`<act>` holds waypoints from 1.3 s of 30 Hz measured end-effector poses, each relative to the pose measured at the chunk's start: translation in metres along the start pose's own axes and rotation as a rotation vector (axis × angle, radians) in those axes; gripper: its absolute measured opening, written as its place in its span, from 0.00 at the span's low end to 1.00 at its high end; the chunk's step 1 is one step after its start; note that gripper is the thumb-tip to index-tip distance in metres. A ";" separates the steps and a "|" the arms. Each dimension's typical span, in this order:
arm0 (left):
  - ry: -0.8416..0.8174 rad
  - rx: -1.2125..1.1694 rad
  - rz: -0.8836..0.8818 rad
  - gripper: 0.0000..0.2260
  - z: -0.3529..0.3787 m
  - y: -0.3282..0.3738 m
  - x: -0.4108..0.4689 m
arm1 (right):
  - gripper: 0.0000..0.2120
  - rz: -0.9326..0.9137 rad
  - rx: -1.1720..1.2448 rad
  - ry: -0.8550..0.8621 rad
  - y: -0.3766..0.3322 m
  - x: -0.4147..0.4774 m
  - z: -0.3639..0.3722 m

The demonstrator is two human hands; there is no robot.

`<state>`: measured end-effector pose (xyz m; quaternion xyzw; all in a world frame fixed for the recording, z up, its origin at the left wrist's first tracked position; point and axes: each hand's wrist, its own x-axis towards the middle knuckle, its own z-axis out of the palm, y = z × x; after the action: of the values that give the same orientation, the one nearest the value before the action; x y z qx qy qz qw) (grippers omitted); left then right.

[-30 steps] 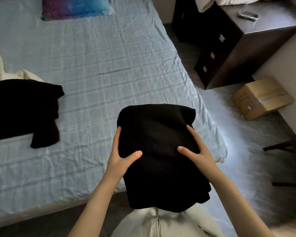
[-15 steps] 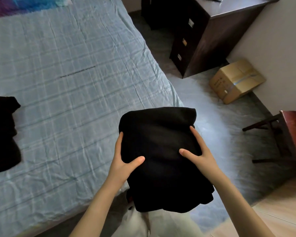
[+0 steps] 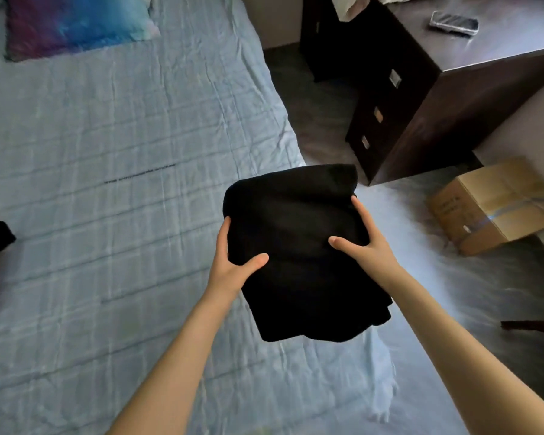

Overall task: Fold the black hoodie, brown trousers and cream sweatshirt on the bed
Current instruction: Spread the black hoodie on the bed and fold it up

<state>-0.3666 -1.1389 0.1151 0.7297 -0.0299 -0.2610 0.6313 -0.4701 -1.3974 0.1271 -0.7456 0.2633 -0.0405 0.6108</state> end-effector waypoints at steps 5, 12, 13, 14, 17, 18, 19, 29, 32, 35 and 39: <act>0.039 -0.047 0.043 0.44 -0.004 -0.005 0.120 | 0.41 -0.052 0.049 -0.061 0.020 0.129 0.016; 0.062 -0.048 -0.030 0.45 0.002 -0.079 0.210 | 0.42 0.001 0.042 -0.145 0.093 0.231 0.048; 0.078 -0.031 -0.045 0.45 0.004 -0.091 0.215 | 0.42 0.023 0.020 -0.152 0.106 0.233 0.053; 0.102 -0.003 -0.044 0.45 0.007 -0.102 0.218 | 0.41 0.041 -0.005 -0.149 0.118 0.235 0.056; 0.184 0.170 -0.052 0.44 0.012 -0.111 0.220 | 0.43 0.096 -0.144 -0.063 0.126 0.232 0.057; 0.247 0.370 -0.032 0.43 0.012 -0.108 0.217 | 0.43 0.073 -0.310 0.035 0.121 0.228 0.058; 0.325 0.650 0.038 0.43 0.012 -0.104 0.214 | 0.43 -0.023 -0.496 0.150 0.115 0.223 0.063; 0.107 1.537 0.513 0.31 0.059 -0.129 0.265 | 0.27 -0.322 -0.976 -0.034 0.154 0.256 0.096; 0.090 1.558 0.518 0.31 0.060 -0.135 0.270 | 0.27 -0.331 -0.988 -0.040 0.162 0.261 0.098; 0.006 1.586 0.401 0.31 0.062 -0.110 0.261 | 0.27 -0.248 -1.012 -0.141 0.141 0.258 0.092; -0.171 1.449 0.242 0.28 0.054 -0.050 0.240 | 0.26 -0.175 -1.091 -0.180 0.071 0.240 0.080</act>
<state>-0.1967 -1.2674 -0.0178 0.9323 -0.3239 -0.1605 0.0111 -0.2583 -1.4406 -0.0217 -0.9732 0.1301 0.1150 0.1508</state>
